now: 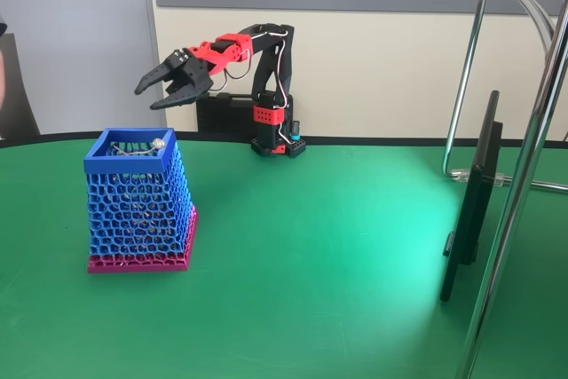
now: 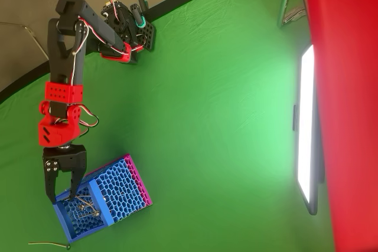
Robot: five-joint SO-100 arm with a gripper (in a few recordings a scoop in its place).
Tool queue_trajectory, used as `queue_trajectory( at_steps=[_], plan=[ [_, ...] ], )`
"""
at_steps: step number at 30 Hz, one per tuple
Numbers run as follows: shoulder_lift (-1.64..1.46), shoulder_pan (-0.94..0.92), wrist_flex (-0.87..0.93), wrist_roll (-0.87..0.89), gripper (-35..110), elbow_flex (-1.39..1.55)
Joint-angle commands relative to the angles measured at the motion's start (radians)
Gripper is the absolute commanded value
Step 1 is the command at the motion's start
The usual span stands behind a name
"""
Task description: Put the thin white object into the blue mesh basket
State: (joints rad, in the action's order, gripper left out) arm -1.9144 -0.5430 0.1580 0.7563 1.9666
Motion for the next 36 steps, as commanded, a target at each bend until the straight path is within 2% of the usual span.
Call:
queue_trajectory(
  at_steps=[1, 4, 8, 13, 28, 36],
  plan=[
    [-0.132, 0.025, -0.015, -0.035, 20, 0.057],
    [-0.232, 0.066, 0.02, -0.089, 21, 0.133],
    [-0.379, 0.144, 0.172, -0.178, 22, 0.199],
    [-0.565, 0.233, 0.241, -0.304, 22, 0.328],
    [-1.131, 0.431, 0.342, -0.721, 19, 0.83],
    [-1.308, 0.457, 0.35, -0.845, 18, 1.091]
  ],
)
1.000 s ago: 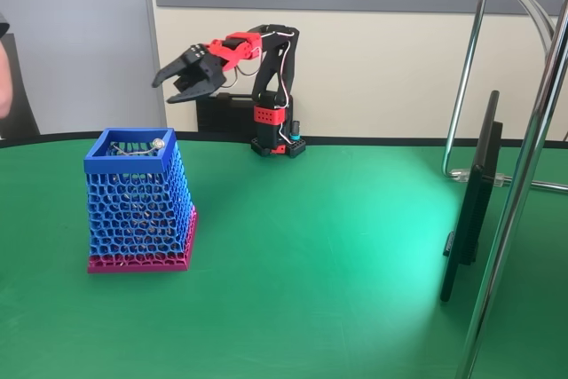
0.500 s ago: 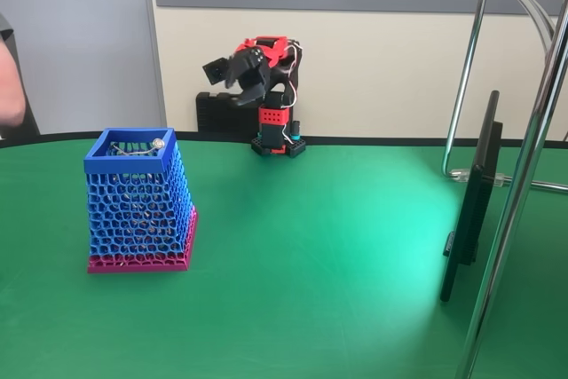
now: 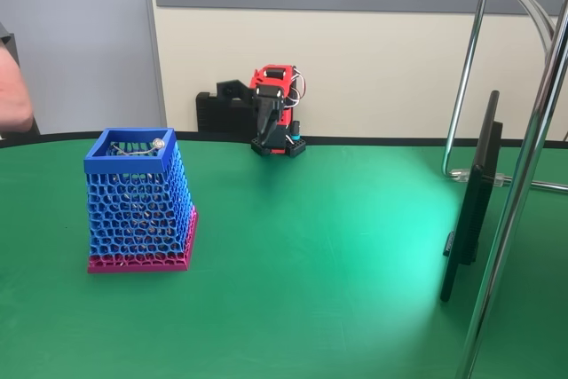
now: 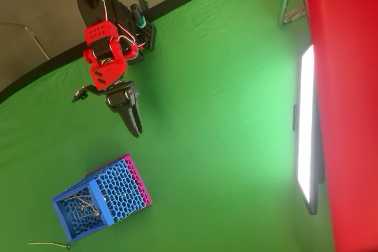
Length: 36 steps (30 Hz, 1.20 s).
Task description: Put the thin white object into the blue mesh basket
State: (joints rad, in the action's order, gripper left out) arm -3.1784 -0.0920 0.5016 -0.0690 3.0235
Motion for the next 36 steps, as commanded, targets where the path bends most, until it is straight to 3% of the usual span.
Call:
queue_trajectory(
  at_steps=[1, 5, 9, 19, 36],
  plan=[
    [-0.067, 0.009, 0.015, -0.025, 18, 0.06],
    [-0.123, 0.021, 0.143, -0.008, 15, 0.06],
    [-0.147, 0.028, 0.21, -0.006, 1, 0.06],
    [-0.147, 0.031, 0.353, 0.029, 1, 0.06],
    [-0.147, 0.032, 0.364, 0.006, 1, 0.06]
  ],
)
